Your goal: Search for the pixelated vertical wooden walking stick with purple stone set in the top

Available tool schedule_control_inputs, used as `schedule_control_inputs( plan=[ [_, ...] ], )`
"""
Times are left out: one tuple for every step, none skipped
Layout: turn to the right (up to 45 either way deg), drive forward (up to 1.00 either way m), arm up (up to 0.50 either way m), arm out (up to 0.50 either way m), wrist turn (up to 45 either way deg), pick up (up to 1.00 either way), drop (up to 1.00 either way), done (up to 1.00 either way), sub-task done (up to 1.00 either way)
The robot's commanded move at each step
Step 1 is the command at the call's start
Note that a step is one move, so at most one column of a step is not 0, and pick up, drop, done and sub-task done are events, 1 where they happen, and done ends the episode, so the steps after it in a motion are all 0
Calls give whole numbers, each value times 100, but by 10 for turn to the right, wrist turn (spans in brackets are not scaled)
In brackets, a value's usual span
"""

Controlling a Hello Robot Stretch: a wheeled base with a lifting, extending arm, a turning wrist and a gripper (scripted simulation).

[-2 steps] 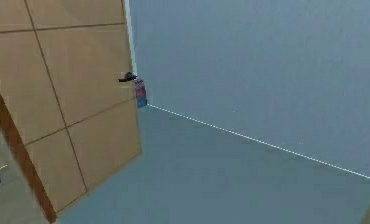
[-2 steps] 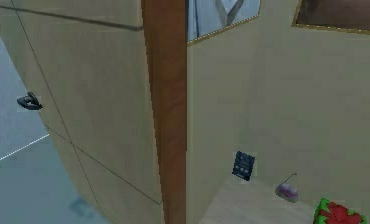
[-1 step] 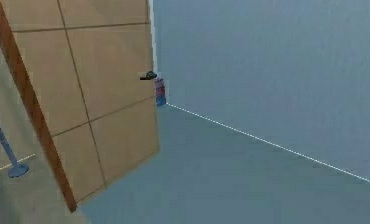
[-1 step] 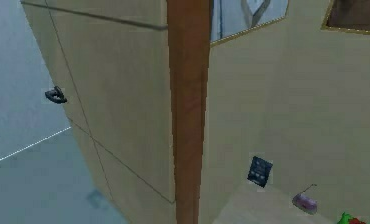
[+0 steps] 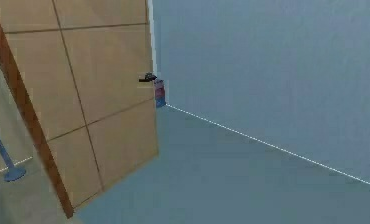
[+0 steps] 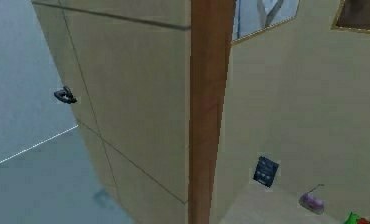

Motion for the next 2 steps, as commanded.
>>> schedule_control_inputs(
  plan=[
    [270,0,0,0,0,0,0,0,0],
    [0,85,0,0,0,0,0,0,0]
  ],
)
